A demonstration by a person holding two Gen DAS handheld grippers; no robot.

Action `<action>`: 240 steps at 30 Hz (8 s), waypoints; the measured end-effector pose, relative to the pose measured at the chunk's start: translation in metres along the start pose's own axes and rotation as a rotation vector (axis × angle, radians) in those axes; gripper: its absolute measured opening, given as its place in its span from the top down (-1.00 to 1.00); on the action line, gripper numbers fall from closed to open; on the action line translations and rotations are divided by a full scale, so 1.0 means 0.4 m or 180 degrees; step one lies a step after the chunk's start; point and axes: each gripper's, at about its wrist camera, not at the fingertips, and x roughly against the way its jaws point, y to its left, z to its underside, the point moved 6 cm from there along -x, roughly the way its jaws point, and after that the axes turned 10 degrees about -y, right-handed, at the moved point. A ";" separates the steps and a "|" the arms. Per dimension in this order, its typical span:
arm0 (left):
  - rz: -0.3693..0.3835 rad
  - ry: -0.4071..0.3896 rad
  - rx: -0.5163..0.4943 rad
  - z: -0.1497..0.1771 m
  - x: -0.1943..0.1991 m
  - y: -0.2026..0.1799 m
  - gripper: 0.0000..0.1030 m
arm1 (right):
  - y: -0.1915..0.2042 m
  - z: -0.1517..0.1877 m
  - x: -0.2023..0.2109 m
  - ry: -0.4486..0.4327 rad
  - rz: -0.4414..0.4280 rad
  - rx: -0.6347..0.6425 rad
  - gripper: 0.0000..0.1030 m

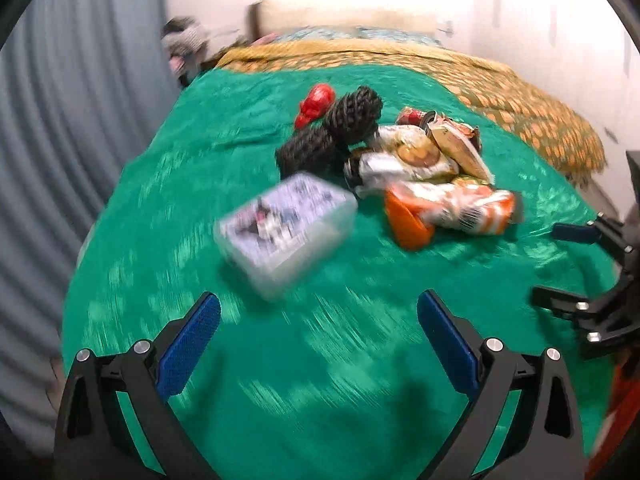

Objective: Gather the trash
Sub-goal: 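Grasp the purple box with the left tool while the right grasps the orange bag, then release the purple box and orange bag from both tools into the wastebasket, then move both open tools back over the table toward the remaining trash, then grasp the gold wrapper with the left tool while the right grasps the green cracker bag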

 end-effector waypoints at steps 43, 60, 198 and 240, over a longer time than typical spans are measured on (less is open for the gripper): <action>0.0037 0.0488 0.0361 0.045 -0.081 -0.030 -0.91 | -0.029 -0.013 0.016 -0.0114 -0.0185 -0.0279 -0.83; -0.0012 0.0490 0.0435 0.047 -0.083 -0.018 -0.91 | 0.100 -0.168 -0.080 0.0115 -0.0611 0.0471 0.11; 0.1168 0.0096 -0.0087 -0.062 0.103 -0.846 -0.89 | -0.771 0.303 0.475 -0.0647 0.1520 -0.1190 -0.66; -0.0152 0.0502 0.0565 0.034 -0.098 -0.048 -0.90 | -0.043 -0.143 -0.139 0.0283 -0.0063 -0.0020 -0.26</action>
